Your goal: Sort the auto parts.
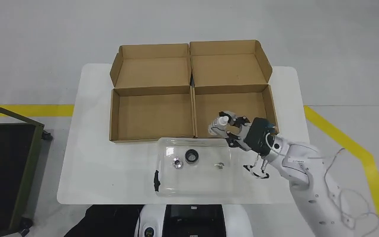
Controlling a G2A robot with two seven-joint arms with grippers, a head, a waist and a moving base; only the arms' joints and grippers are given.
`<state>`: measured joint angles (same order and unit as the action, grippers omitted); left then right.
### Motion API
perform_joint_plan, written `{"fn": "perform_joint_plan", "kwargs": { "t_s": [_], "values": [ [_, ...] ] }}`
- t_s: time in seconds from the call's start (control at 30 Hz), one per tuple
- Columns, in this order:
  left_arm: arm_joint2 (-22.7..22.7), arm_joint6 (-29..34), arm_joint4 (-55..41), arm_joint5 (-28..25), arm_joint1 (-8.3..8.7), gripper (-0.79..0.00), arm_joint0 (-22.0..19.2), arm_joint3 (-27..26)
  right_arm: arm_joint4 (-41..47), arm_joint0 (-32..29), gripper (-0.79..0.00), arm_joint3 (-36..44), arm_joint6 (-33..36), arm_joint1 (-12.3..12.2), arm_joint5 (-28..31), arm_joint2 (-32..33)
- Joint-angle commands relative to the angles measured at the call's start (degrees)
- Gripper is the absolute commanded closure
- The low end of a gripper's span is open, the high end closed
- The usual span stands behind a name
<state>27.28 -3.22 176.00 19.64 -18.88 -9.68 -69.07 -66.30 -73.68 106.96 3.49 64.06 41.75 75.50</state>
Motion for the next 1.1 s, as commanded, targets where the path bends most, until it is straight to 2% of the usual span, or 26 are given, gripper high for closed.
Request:
{"fn": "perform_joint_plan", "kwargs": {
  "t_s": [0.0, 0.23, 0.5, 0.97, 1.03, 1.07],
  "values": [
    [0.0, 0.0, 0.0, 0.0, 0.0, -0.785, 0.0, 0.0, 0.21, 1.71, 0.0, -1.3, 0.65, 0.19, -1.21, -0.99],
    [0.0, 0.0, 0.0, 0.0, 0.0, -0.785, 0.0, 0.0, -1.69, 6.73, 0.0, -5.42, 3.63, 0.89, -6.0, -4.4],
    [0.0, 0.0, 0.0, 0.0, 0.0, -0.785, 0.0, 0.0, -2.23, 11.63, 0.0, -13.07, 5.71, 1.98, -8.82, -9.43],
    [0.0, 0.0, 0.0, 0.0, 0.0, -0.785, 0.0, 0.0, -3.03, 17.23, 0.0, -24.94, 3.72, 3.65, -12.08, -14.27],
    [0.0, 0.0, 0.0, 0.0, 0.0, -0.785, 0.0, 0.0, -2.91, 17.59, -0.037, -25.83, 3.42, 3.8, -12.03, -14.58],
    [0.0, 0.0, 0.0, 0.0, 0.0, -0.785, 0.0, 0.0, -2.83, 17.65, -0.126, -26.17, 3.36, 3.85, -11.94, -14.67]
  ]
}}
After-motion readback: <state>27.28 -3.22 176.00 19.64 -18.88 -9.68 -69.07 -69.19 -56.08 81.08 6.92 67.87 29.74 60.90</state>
